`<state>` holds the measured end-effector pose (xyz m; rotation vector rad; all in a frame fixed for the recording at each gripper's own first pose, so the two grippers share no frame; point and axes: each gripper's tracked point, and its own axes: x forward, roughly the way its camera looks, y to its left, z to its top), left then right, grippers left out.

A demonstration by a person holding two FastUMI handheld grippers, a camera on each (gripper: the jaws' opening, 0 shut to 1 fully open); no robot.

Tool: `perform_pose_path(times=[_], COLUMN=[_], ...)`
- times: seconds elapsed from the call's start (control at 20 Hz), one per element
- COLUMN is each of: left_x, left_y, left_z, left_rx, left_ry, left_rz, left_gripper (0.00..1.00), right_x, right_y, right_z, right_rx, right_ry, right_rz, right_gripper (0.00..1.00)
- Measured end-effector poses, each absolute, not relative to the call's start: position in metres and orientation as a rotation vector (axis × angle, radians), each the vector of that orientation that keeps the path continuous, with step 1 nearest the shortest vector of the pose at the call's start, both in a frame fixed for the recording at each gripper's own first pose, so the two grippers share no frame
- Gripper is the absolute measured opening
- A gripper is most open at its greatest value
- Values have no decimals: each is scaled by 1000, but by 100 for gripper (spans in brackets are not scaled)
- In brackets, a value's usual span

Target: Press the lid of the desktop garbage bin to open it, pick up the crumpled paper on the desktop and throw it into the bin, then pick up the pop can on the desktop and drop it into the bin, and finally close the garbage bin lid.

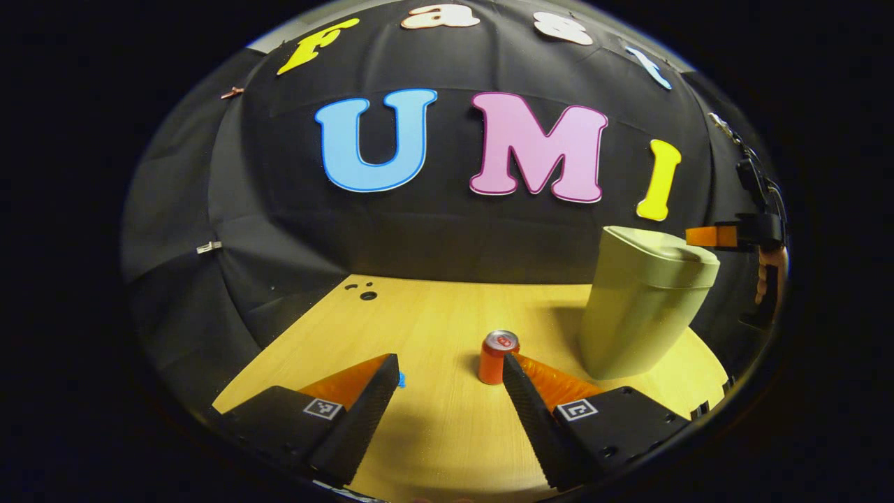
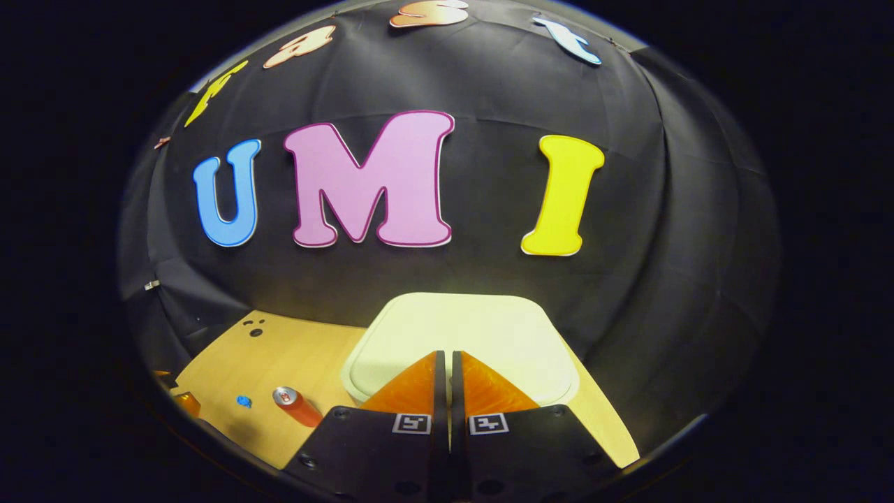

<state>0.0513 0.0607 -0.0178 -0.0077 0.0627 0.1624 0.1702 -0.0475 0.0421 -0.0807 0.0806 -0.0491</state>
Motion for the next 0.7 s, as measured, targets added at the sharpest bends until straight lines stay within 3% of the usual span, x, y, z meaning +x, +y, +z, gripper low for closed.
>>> perform_pose_path(times=[0.7], left_x=[52], left_y=[94], left_z=[-33], left_rx=[-36], left_ry=[103], left_rz=[256], left_gripper=[95], right_x=[172], right_y=[-51], right_z=[29], right_rx=[-185], right_ry=[123], right_rz=[-75], right_gripper=[5])
